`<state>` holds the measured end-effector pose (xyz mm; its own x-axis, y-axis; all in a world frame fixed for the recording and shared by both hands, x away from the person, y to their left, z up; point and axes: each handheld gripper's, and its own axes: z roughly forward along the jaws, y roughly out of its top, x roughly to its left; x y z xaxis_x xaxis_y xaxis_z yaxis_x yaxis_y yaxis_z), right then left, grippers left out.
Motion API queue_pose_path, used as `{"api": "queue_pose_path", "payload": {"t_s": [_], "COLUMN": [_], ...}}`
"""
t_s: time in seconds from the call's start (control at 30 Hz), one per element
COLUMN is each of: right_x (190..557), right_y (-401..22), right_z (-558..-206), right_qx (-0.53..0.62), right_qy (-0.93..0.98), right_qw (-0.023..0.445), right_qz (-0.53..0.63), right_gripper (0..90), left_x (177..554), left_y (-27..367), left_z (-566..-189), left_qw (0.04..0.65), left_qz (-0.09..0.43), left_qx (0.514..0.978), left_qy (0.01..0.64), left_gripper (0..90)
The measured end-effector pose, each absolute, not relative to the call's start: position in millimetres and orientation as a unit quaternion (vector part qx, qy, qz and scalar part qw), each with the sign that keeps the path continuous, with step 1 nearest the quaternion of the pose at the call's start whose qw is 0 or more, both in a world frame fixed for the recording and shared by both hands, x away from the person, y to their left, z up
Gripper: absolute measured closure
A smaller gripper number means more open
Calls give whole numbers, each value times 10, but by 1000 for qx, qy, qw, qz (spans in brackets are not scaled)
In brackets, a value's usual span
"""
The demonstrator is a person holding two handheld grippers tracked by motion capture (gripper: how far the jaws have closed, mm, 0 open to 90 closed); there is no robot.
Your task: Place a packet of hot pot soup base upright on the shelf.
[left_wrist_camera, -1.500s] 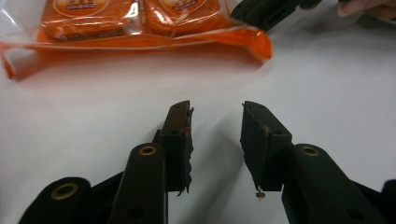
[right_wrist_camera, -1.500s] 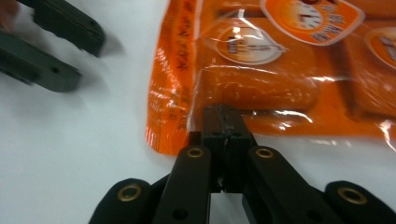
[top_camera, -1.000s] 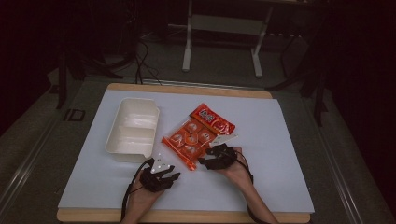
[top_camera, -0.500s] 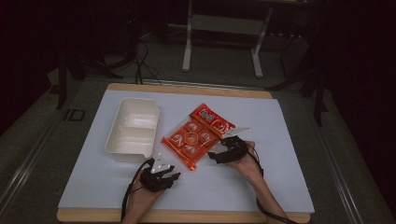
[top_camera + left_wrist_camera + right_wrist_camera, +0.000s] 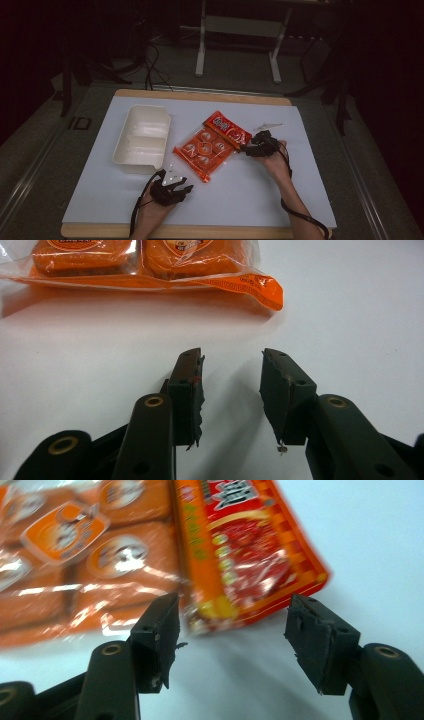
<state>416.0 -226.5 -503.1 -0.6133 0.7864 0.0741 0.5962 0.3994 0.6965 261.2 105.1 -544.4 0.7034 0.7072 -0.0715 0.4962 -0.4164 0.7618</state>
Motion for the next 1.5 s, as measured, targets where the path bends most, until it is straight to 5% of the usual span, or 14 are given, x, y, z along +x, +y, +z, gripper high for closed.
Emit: {"api": "queue_pose_path", "payload": {"t_s": [0.3, 0.6, 0.83, 1.17, 1.4, 1.5], "right_x": [4478, 4600, 4558, 4602, 4569, 4561], "right_y": [-2311, -2339, -2229, -2226, -2196, -2181], "right_z": [-5038, -5209, -5295, -5370, -5360, -5314], "right_qx": [461, 486, 457, 491, 483, 483], "right_qy": [803, 783, 791, 763, 772, 773], "right_qw": [114, 58, 15, -9, -9, -1], "right_qz": [361, 384, 406, 420, 413, 410], "right_gripper": [353, 433, 586, 618, 871, 892], "left_x": [2612, 2610, 2610, 2610, 2609, 2611], "left_y": [1051, 1050, 1048, 1044, 1042, 1044], "left_z": [-5444, -5443, -5443, -5443, -5444, -5444], "left_qw": [401, 400, 399, 397, 397, 397], "left_qz": [132, 133, 134, 134, 135, 134], "left_qx": [831, 831, 832, 833, 833, 834], "left_qy": [362, 362, 362, 361, 360, 360], "left_gripper": [604, 603, 602, 601, 600, 601]}}
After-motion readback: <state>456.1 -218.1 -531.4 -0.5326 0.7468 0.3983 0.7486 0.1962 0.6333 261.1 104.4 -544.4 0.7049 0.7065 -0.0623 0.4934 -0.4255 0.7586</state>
